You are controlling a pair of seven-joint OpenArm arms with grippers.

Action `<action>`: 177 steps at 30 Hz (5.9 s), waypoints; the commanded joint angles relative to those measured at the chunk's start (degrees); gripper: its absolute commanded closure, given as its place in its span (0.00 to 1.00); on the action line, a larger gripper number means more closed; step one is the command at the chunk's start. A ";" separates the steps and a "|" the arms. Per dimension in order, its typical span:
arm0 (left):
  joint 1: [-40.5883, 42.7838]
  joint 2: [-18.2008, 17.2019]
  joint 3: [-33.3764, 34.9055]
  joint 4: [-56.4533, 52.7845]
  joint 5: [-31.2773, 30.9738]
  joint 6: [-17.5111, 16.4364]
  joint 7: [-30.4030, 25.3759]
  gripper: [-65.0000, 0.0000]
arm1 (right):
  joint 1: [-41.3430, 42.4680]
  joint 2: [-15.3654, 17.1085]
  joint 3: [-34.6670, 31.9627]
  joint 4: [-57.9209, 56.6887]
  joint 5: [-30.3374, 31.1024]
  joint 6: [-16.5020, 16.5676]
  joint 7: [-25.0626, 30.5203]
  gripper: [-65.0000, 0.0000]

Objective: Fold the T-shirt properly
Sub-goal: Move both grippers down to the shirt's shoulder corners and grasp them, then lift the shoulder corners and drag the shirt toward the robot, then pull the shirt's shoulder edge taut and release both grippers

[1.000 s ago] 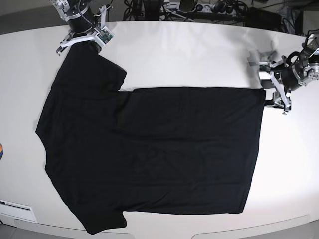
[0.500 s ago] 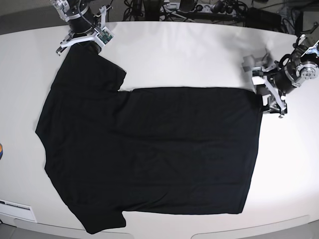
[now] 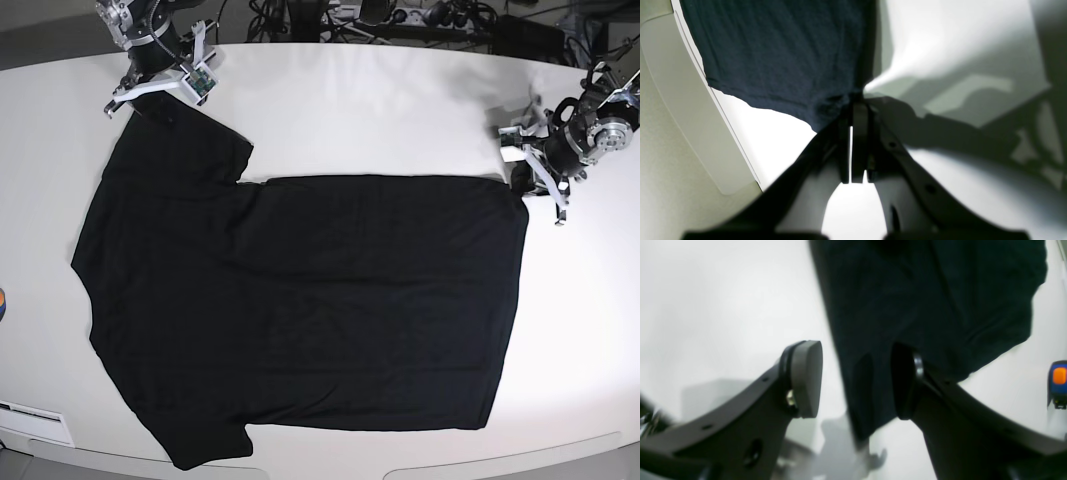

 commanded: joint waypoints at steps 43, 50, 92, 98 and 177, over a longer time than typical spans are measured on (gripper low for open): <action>22.40 -11.45 1.11 25.35 4.92 6.95 24.04 1.00 | -26.03 6.60 0.52 12.24 -11.41 -11.37 -7.34 1.00; 30.38 -11.45 1.11 25.83 11.65 9.66 28.24 1.00 | -28.24 6.60 0.52 12.24 -11.39 -12.13 -7.82 1.00; 21.66 -0.37 -21.84 21.24 5.55 18.67 14.32 1.00 | 1.31 18.01 0.59 10.97 -7.23 -16.37 -3.19 1.00; 19.63 4.26 -21.86 18.88 5.44 20.46 14.38 1.00 | 4.72 17.84 0.57 5.73 -6.12 -17.14 -3.17 1.00; 30.84 9.81 -21.84 20.41 -13.79 7.21 28.35 1.00 | -5.88 17.14 0.63 -1.16 11.15 -10.78 -13.75 1.00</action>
